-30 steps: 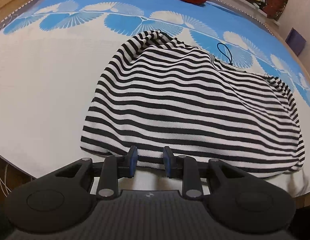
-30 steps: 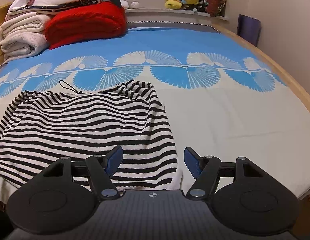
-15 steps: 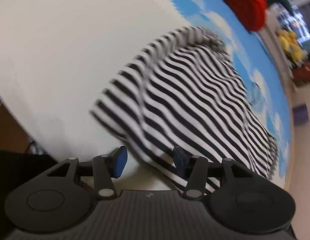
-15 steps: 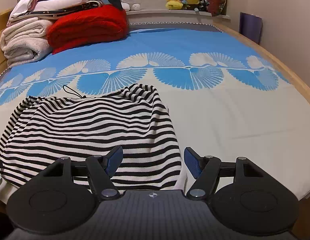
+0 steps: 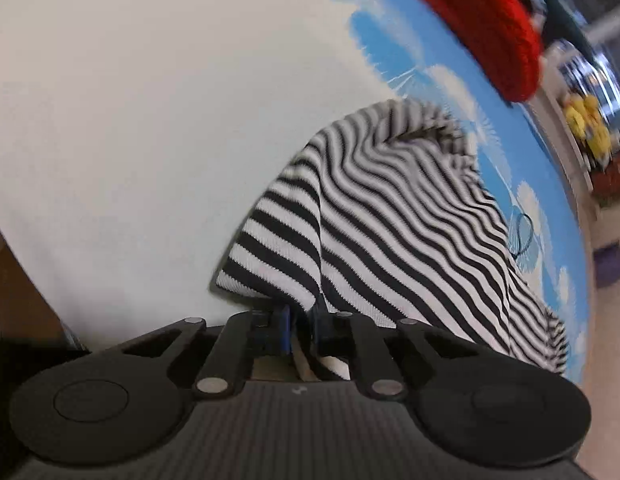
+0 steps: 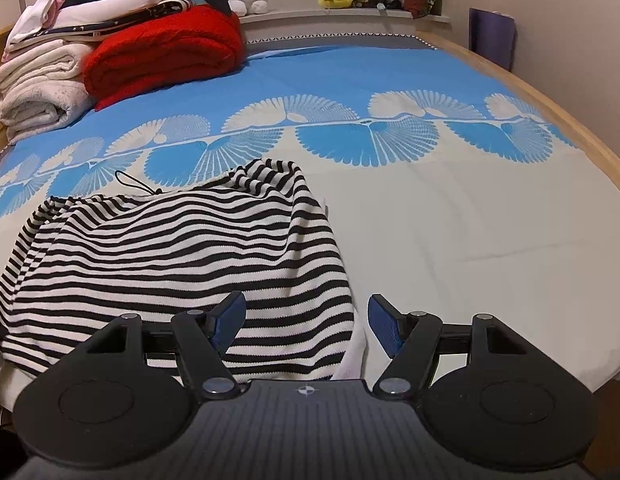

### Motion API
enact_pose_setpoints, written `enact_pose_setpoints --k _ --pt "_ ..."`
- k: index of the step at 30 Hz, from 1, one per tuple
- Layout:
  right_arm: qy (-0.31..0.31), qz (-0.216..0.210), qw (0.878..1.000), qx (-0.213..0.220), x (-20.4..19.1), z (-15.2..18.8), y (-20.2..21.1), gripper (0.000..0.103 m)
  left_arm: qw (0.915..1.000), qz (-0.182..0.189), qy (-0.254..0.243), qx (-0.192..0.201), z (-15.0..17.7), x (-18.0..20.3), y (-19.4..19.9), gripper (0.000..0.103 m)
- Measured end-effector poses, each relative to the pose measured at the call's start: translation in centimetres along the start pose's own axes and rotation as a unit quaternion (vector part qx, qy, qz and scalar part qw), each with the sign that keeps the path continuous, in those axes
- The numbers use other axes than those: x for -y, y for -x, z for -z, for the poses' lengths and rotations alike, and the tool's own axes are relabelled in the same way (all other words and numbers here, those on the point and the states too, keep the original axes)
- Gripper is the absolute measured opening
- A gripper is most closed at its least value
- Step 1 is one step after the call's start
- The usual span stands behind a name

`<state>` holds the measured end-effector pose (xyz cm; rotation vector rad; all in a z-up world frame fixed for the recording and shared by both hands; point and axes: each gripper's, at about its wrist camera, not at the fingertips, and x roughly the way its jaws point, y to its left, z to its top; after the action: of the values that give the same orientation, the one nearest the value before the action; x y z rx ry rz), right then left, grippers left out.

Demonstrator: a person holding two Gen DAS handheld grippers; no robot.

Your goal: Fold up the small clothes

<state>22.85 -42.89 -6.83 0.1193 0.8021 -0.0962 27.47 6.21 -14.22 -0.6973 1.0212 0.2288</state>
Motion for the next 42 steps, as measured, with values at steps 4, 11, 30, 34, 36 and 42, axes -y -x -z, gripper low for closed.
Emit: enact_pose_setpoints --k 4,11,30,34,36,42 --pt "-0.003 0.004 1.000 -0.001 0.3 0.1 0.1 0.069 0.9991 0.013 -0.017 0.037 0.6 0.5 2.9 0.010" --pt "0.002 0.005 1.000 -0.006 0.4 0.1 -0.2 0.069 0.9968 0.026 0.071 -0.024 0.4 -2.4 0.6 0.023" --pt "0.016 0.035 0.999 -0.017 0.3 0.9 -0.6 0.069 0.9980 0.001 0.056 -0.027 -0.2 -1.9 -0.6 0.011" --pt "0.019 0.041 0.999 -0.011 0.0 0.9 -0.4 0.069 0.9999 -0.004 0.013 -0.001 -0.3 -1.0 0.6 0.005" --pt "0.019 0.045 0.999 -0.006 -0.1 0.9 -0.2 0.069 0.9998 0.002 0.000 0.018 -0.3 -0.7 1.8 0.005" --pt "0.021 0.048 0.999 0.012 -0.1 0.5 0.1 0.069 0.9995 -0.009 0.013 0.027 -0.2 -2.0 3.3 0.005"
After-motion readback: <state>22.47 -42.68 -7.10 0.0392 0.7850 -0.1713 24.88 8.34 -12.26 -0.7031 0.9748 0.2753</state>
